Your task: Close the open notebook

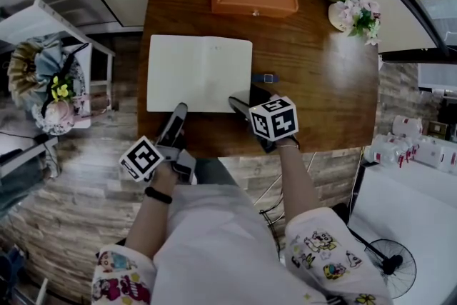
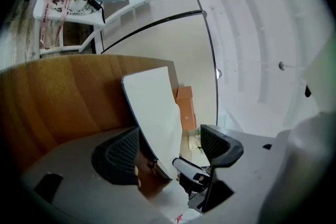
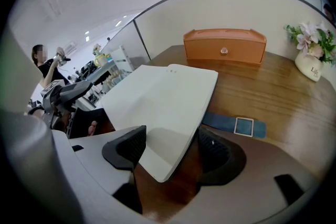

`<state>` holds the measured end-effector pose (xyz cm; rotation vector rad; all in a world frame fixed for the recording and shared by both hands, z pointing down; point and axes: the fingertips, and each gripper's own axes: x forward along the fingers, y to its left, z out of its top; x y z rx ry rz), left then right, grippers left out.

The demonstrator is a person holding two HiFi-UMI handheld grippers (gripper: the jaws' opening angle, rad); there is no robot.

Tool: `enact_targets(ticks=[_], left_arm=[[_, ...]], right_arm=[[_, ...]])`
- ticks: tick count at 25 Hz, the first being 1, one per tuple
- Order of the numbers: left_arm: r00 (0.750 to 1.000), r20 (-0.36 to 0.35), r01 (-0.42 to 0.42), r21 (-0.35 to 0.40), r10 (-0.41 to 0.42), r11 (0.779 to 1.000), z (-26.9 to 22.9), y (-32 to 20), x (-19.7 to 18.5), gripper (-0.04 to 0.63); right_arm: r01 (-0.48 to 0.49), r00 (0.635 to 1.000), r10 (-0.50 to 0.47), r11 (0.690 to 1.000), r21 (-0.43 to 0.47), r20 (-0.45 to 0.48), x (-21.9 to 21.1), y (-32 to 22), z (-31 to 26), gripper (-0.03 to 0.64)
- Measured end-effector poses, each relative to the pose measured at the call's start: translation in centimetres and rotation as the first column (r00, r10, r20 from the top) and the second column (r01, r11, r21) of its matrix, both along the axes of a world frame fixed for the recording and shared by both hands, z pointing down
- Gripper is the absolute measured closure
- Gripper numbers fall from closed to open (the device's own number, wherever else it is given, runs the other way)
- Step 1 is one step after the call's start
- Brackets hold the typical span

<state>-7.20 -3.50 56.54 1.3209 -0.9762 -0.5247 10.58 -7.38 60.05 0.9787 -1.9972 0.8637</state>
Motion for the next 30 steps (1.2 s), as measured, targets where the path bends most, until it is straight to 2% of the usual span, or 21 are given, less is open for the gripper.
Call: enact_targets(ticks=[8, 14, 21, 24, 28, 29, 30], left_arm=[[0.997, 0.077, 0.016, -0.021, -0.015, 1.000, 0.5, 0.0, -2.8, 0.244], [0.993, 0.111, 0.045, 0.034, -0.049, 0.998, 0.2, -1.9, -5.3, 0.244], [0.992, 0.130, -0.011, 0.049, 0.005, 0.999, 0.2, -3.8, -5.8, 0.244], [0.993, 0.117, -0.027, 0.021, 0.025, 0.999, 0.4, -4.2, -5.6, 0.244], [0.992, 0.114, -0.058, 0.023, 0.055, 0.998, 0.5, -5.0, -5.3, 0.247], [0.990, 0.125, -0.066, 0.012, 0.064, 0.998, 0.7, -5.0, -5.3, 0.254], [0.986, 0.147, -0.073, -0.007, 0.073, 0.997, 1.0, -5.0, -5.4, 0.293]], right_arm=[[-0.002, 1.000, 0.002, 1.000, -0.002, -0.002, 0.1, 0.0, -0.1, 0.308], [-0.003, 1.000, 0.003, 1.000, -0.001, 0.001, 0.1, 0.0, 0.0, 0.308], [-0.005, 1.000, 0.005, 1.000, 0.000, 0.001, 0.1, 0.1, -0.1, 0.308], [-0.005, 1.000, 0.005, 1.000, 0.002, 0.002, 0.1, 0.1, -0.1, 0.309], [-0.005, 1.000, 0.005, 1.000, 0.002, 0.001, 0.1, 0.1, -0.1, 0.309], [-0.006, 1.000, 0.006, 1.000, 0.002, 0.000, 0.1, 0.1, -0.1, 0.310], [-0.007, 1.000, 0.007, 1.000, 0.002, 0.001, 0.1, 0.1, -0.1, 0.310]])
